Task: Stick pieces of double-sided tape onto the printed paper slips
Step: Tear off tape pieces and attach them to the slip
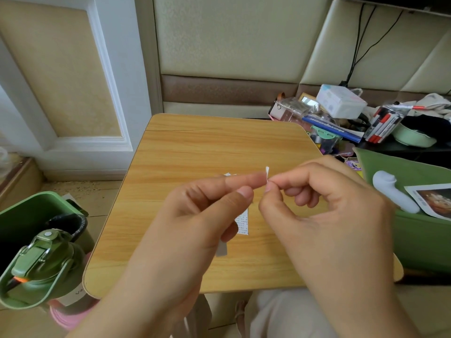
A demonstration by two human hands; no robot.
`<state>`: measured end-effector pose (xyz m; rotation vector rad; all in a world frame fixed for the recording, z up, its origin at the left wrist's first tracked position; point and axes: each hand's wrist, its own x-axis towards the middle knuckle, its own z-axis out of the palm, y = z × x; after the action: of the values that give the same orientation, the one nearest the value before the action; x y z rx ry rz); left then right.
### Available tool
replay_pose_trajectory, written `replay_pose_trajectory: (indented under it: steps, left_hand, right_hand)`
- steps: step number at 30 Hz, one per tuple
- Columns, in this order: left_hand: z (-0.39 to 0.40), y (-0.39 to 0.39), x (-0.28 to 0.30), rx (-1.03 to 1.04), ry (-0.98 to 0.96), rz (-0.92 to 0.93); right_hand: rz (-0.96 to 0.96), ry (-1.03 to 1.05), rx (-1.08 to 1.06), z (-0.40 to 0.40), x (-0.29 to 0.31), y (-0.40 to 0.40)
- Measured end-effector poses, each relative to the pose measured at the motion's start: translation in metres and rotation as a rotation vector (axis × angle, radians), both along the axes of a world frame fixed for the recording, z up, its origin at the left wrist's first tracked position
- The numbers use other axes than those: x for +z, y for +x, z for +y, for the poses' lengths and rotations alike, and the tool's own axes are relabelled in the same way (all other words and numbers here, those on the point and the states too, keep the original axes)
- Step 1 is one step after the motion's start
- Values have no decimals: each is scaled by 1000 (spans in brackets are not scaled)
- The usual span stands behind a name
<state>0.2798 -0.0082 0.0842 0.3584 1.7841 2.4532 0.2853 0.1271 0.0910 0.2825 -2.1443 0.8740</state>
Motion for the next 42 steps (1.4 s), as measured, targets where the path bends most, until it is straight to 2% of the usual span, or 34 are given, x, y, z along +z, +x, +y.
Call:
replay_pose_trajectory:
  steps: [15, 23, 29, 31, 35, 42]
  left_hand:
    - [-6, -19, -11, -101, 93, -153]
    - [-8, -37, -18, -107, 77, -218]
    - [-9, -58, -29, -62, 79, -310]
    - [-10, -67, -34, -44, 74, -344]
    - [-7, -83, -44, -46, 105, -429]
    - [1, -103, -58, -71, 159, -538]
  right_hand:
    - [-347, -436, 381, 10, -9, -26]
    - [-497, -589, 404, 12, -14, -49]
    - [-620, -690, 330, 24, -32, -78]
    - [-653, -668, 245, 34, -45, -92]
    - [-757, -467, 34, 58, -82, -127]
    - [-937, -333, -101, 84, -136, -181]
